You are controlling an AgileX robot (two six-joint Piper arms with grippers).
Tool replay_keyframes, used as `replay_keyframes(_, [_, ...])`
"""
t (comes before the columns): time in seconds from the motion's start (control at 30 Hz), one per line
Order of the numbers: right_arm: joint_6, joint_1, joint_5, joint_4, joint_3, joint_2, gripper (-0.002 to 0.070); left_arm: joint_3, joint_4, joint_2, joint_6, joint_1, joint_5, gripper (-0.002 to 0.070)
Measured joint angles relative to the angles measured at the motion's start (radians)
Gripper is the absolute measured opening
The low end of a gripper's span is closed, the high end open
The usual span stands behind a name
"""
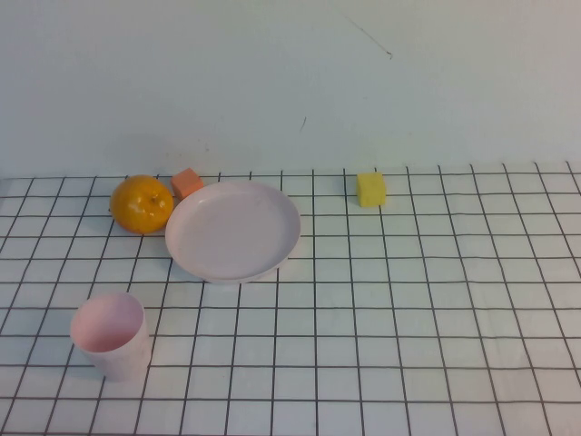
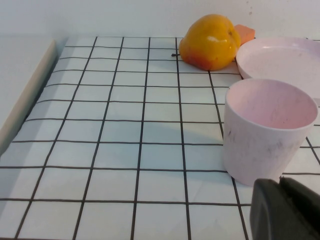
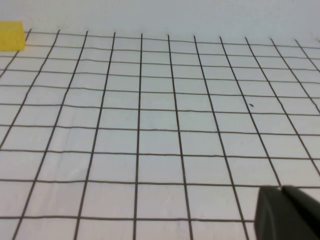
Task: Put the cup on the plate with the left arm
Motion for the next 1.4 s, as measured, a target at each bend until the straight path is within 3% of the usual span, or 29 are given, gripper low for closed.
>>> replay_keyframes(0.87, [0.0, 0.0, 0.0, 0.0, 0.0, 0.0, -0.0002, 0.0, 0.005, 0.0, 0.0, 0.0, -0.018, -0.0003])
replay_keyframes(1.03, [0.0, 0.0, 0.0, 0.0, 0.0, 0.0, -0.0002, 0.006, 0.016, 0.0, 0.0, 0.0, -0.176, -0.0003])
replay_keyframes(1.4, [0.0, 0.0, 0.0, 0.0, 0.0, 0.0, -0.0002, 0.006, 0.025, 0.0, 0.012, 0.0, -0.705, -0.0003])
